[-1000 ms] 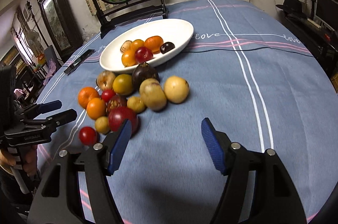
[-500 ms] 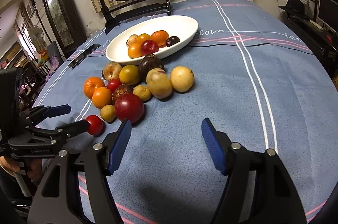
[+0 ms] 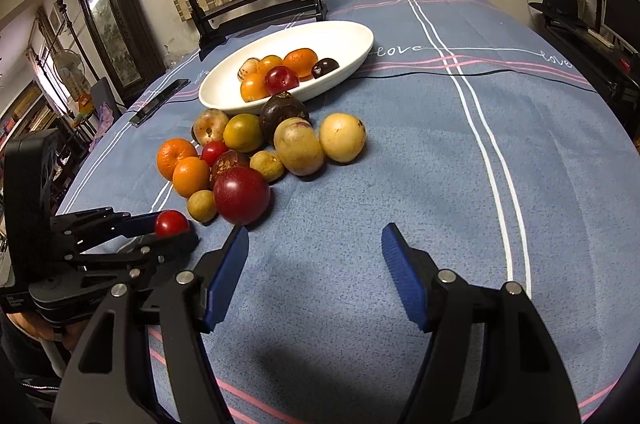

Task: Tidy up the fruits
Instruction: 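Grasp a red tomato with the left tool while the right grasps a red plum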

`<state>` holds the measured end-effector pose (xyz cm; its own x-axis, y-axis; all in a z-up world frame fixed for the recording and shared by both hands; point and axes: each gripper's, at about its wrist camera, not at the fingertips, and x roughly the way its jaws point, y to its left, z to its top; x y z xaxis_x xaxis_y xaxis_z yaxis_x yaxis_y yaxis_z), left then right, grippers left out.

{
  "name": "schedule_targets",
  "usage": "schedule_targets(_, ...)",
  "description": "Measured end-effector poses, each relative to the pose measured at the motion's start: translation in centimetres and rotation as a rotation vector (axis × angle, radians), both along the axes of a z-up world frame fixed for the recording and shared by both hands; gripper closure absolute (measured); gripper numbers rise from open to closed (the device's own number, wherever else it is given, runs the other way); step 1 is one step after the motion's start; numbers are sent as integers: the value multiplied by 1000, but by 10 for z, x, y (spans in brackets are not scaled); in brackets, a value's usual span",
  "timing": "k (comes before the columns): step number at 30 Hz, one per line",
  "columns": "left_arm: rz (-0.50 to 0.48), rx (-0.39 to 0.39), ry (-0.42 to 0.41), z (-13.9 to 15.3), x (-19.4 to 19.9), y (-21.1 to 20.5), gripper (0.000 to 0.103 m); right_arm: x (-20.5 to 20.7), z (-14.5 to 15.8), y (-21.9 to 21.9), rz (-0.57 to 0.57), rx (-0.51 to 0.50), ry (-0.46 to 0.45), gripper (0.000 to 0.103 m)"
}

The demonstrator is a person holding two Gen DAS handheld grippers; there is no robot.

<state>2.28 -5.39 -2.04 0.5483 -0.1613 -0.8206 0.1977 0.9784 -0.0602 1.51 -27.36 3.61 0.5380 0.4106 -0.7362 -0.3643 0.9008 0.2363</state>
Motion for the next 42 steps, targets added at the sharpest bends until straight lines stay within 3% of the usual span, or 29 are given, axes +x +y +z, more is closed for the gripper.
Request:
schedule_targets(13, 58, -38, -5, 11, -4, 34, 70, 2, -2, 38, 92, -58, 9, 34)
schedule_targets(18, 60, -54, 2, 8, -4, 41, 70, 7, -12, 69, 173, -156, 19, 34)
schedule_targets(26, 75, -64, 7, 5, -2, 51, 70, 22, -19, 93, 152, -322, -24, 40)
schedule_targets(29, 84, -67, 14, 3, -1, 53, 70, 24, -18, 97, 178, -300, -20, 56)
schedule_targets(32, 86, -65, 16, 3, -1, 52, 70, 24, -16, 101, 179, -293, -34, 61)
schedule_targets(42, 96, -59, 14, 8, -6, 50, 70, 8, -1, 61, 129, -194, -55, 61)
